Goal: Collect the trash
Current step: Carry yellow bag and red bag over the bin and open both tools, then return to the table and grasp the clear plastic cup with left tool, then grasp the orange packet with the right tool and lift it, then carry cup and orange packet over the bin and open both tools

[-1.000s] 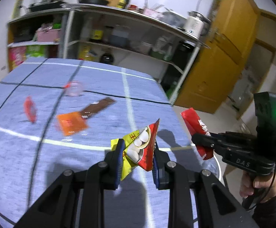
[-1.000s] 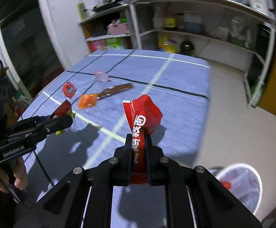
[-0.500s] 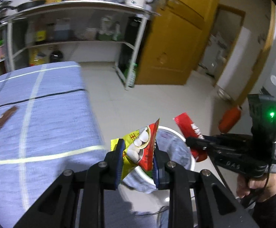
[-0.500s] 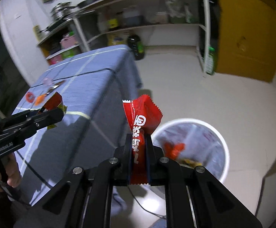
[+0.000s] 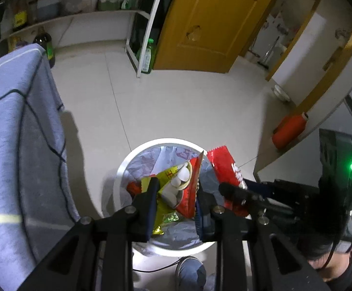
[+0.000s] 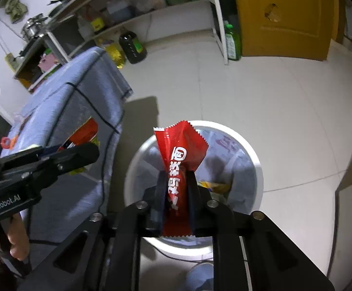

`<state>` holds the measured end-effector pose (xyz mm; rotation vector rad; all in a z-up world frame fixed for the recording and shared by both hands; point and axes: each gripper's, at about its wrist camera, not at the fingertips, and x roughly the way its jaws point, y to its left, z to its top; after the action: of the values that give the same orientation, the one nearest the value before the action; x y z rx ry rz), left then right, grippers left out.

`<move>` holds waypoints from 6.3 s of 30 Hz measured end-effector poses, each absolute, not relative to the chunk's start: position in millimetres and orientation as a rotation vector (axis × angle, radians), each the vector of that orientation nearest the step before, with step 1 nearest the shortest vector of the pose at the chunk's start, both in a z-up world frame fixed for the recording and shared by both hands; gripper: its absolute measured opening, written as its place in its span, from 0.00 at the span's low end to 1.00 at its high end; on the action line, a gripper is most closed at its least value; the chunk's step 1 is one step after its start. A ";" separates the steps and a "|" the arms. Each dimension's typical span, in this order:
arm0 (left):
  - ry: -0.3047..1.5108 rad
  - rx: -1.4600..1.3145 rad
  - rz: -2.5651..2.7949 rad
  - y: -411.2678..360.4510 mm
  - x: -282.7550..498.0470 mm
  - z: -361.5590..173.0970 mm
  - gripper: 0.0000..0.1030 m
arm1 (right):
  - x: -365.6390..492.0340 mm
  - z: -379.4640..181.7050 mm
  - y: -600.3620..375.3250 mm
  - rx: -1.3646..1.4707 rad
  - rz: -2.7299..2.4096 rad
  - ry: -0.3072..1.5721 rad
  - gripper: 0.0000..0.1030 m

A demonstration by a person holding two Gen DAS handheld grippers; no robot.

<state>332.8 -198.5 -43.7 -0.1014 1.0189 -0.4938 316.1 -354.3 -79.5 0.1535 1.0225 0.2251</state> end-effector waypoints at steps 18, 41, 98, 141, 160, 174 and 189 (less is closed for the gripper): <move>0.964 -0.175 -0.488 -187.5 331.7 -31.1 0.55 | 301.5 -58.4 -374.4 0.161 0.166 0.936 0.49; 0.655 -0.179 -0.364 -38.5 195.5 52.8 0.55 | 204.0 43.9 -243.6 0.054 0.492 0.710 0.49; 0.772 -0.291 0.207 270.8 265.6 -28.1 0.42 | 336.2 -26.6 107.5 -0.274 0.894 0.925 0.53; 0.680 -0.224 -0.126 125.2 227.2 22.6 0.42 | 282.5 15.9 -47.8 -0.126 0.713 0.819 0.06; 0.813 -0.072 -0.474 -96.9 256.6 -0.9 0.43 | 281.0 -28.4 -267.0 0.056 0.401 0.915 0.06; 1.013 -0.012 -0.522 -190.0 326.2 -48.6 0.43 | 320.8 -81.8 -337.2 0.133 0.277 1.035 0.14; 1.072 -0.046 -0.502 -202.6 346.1 -67.4 0.57 | 314.7 -65.1 -368.1 0.156 0.182 0.971 0.34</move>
<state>346.1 -202.6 -67.4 -0.0459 1.0716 -0.5024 314.7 -368.1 -65.1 0.1561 0.9711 0.1816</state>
